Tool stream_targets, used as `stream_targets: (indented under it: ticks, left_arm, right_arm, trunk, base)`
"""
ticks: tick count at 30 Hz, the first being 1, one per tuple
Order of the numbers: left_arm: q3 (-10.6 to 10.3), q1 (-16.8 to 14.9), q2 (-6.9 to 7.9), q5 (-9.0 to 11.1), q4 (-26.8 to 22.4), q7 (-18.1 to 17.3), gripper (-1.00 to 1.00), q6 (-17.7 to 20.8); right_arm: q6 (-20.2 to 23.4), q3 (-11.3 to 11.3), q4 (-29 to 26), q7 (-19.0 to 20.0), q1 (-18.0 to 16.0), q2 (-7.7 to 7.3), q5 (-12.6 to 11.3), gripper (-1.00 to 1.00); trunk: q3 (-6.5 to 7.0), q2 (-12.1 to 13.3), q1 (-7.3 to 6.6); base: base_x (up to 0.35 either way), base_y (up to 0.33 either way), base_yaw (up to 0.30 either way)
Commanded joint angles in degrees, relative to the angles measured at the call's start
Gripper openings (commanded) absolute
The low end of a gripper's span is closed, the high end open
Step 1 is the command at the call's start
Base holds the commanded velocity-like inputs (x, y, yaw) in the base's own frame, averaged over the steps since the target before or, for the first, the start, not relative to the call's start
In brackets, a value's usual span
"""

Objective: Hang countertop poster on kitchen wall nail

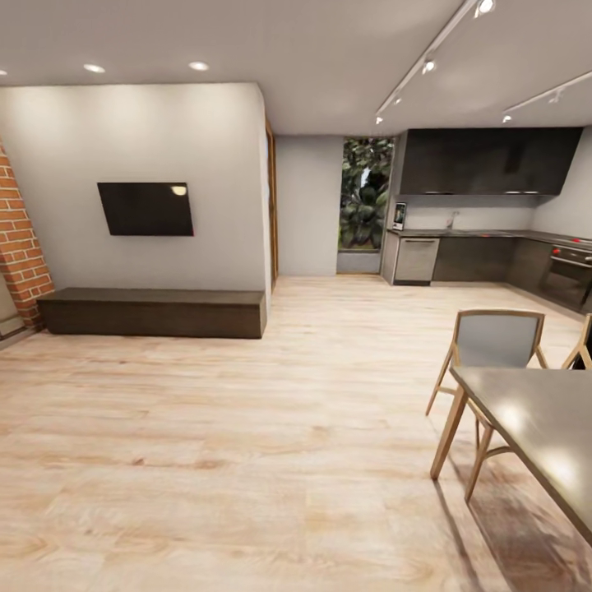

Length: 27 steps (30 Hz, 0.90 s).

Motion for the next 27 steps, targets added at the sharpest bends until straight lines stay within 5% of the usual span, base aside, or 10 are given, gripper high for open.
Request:
stream_targets:
  ticks: [1, 27]
  left_arm:
    - [0.0, 0.0, 0.0, 0.0, -0.1, 0.0, 1.0, -0.1]
    - [0.0, 0.0, 0.0, 0.0, -0.1, 0.0, 1.0, -0.1]
  right_arm:
    - [-0.2, 0.0, 0.0, 0.0, 0.0, 0.0, 0.0, 1.0]
    - [-0.2, 0.0, 0.1, 0.0, 0.0, -0.02, 0.1, 1.0]
  trunk:
    - [-0.05, 0.0, 0.04]
    - [-0.05, 0.0, 0.04]
  base:
    - [0.337, 0.0, 0.0]
    - [0.337, 0.0, 0.0]
